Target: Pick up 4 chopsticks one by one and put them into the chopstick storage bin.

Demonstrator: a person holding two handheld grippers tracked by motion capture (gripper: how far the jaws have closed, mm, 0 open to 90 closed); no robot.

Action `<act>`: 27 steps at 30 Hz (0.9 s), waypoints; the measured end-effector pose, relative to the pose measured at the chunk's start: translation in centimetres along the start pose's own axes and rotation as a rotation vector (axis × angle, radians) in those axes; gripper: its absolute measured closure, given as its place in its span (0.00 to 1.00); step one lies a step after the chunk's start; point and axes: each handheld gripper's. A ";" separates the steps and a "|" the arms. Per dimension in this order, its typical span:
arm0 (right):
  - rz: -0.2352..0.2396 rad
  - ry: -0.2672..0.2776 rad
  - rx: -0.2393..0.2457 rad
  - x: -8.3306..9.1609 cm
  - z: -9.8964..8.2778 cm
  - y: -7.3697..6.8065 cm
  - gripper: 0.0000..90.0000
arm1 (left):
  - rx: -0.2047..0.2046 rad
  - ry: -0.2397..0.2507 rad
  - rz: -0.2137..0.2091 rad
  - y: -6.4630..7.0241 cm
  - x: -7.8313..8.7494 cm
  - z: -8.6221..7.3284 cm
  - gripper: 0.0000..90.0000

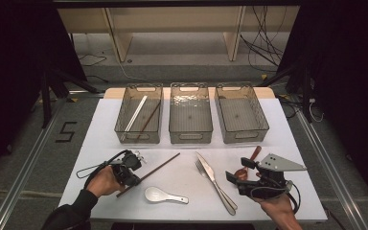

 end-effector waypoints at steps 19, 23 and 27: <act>-0.001 0.001 0.001 0.0 0.0 0.0 0.30 | 0.000 0.188 -0.075 0.2 3.5 0.6 0.93; -0.001 0.002 0.002 0.0 0.0 0.1 0.30 | 0.028 0.206 -0.078 -0.4 3.8 0.8 0.93; -0.001 0.002 0.001 0.0 0.0 0.1 0.30 | 0.033 0.235 -0.084 -0.7 4.4 1.2 0.93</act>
Point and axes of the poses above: each handheld gripper's, and its own axes: x roughly backward along the jaws, z roughly out of its top, y roughly to its right, and after that the axes turned 12 degrees about x, right-handed
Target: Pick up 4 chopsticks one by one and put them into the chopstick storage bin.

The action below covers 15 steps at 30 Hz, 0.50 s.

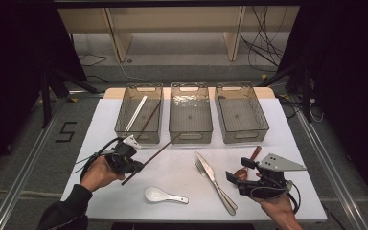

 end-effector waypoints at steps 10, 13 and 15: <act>-0.004 -0.004 -0.010 0.0 -0.1 0.2 0.30 | -0.003 0.041 -0.004 -0.3 0.7 1.4 0.93; -0.006 -0.002 -0.010 0.0 -0.1 0.2 0.30 | 0.005 0.055 -0.022 -0.4 0.9 1.8 0.93; -0.003 -0.002 -0.005 0.0 -0.1 0.1 0.30 | -0.001 0.064 -0.021 -0.4 1.1 2.2 0.93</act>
Point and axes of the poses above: each handheld gripper's, and its own axes: x roughly backward along the jaws, z roughly out of its top, y roughly to its right, and after that the axes turned 12 degrees about x, right-handed
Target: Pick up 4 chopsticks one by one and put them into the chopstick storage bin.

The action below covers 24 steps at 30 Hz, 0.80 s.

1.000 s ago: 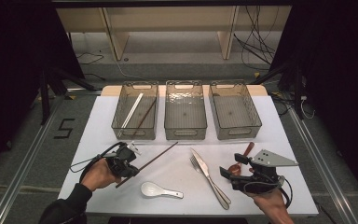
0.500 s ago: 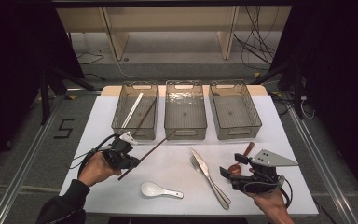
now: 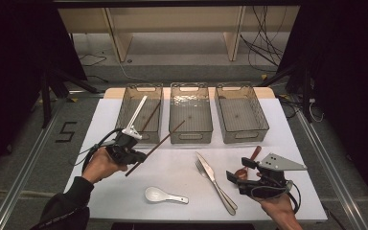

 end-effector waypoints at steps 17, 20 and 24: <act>0.000 0.002 -0.003 0.0 0.0 0.0 0.30 | 0.050 0.089 0.027 -1.7 1.1 2.7 0.93; 0.000 0.000 -0.006 0.0 0.0 0.0 0.30 | 0.058 0.107 0.033 -2.1 1.5 3.3 0.93; 0.001 0.002 -0.002 0.0 0.0 0.0 0.30 | 0.067 0.129 0.052 -2.7 2.0 4.2 0.93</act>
Point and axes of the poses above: each handheld gripper's, and its own axes: x roughly backward along the jaws, z roughly out of its top, y roughly to its right, and after that the axes turned 12 degrees about x, right-handed
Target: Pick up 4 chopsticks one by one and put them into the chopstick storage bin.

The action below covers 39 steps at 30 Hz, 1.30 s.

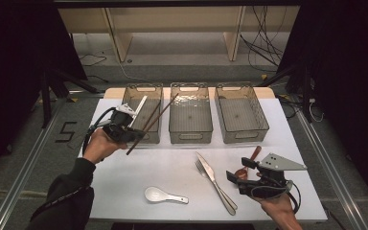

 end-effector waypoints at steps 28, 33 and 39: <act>0.003 0.001 -0.004 0.1 0.0 0.0 0.30 | 0.091 0.052 0.106 -4.9 -1.4 4.9 0.93; 0.005 0.001 -0.003 0.0 0.0 0.0 0.30 | 0.103 0.057 0.124 -5.5 -2.0 5.5 0.93; 0.006 0.002 0.000 0.0 0.0 0.0 0.30 | 0.114 0.050 0.154 -6.2 -3.0 6.1 0.93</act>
Point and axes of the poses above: each handheld gripper's, and its own axes: x roughly backward along the jaws, z roughly out of its top, y roughly to its right, and after that the axes turned 12 degrees about x, right-handed
